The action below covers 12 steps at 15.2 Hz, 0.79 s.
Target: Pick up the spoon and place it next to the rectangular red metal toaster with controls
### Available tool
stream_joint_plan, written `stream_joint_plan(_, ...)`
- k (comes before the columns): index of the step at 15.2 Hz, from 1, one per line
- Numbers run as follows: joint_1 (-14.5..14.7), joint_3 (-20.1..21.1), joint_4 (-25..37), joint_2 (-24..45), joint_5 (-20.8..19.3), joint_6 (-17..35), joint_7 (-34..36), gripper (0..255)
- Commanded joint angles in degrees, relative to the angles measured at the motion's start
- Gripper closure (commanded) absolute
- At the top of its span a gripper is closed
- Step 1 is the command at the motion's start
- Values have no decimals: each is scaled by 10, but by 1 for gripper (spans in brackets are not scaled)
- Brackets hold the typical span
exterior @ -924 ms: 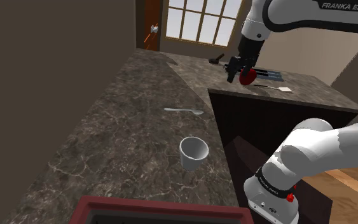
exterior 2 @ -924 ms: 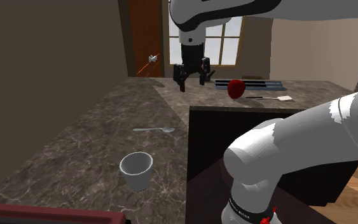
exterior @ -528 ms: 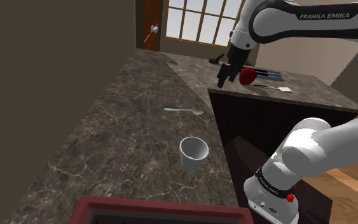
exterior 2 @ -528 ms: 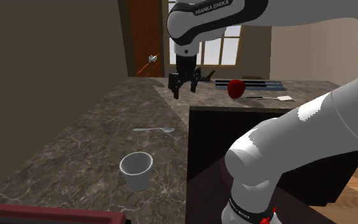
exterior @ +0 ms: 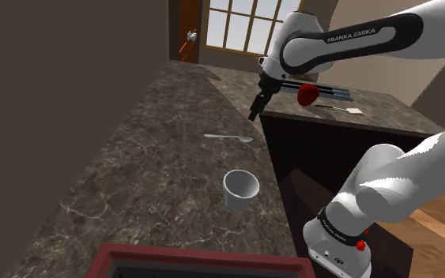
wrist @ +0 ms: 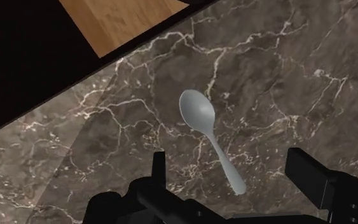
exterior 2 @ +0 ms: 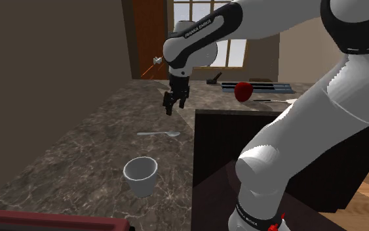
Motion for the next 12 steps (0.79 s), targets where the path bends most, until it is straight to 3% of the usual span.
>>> stream_joint_plan(1, 24, -16, 1, 40, 23, 45, -48, 0)
stream_joint_plan(7, 102, -59, 30, 161, 131, 136, -215, 0)
stream_joint_plan(12, 114, -61, 26, 195, 160, 171, -242, 0)
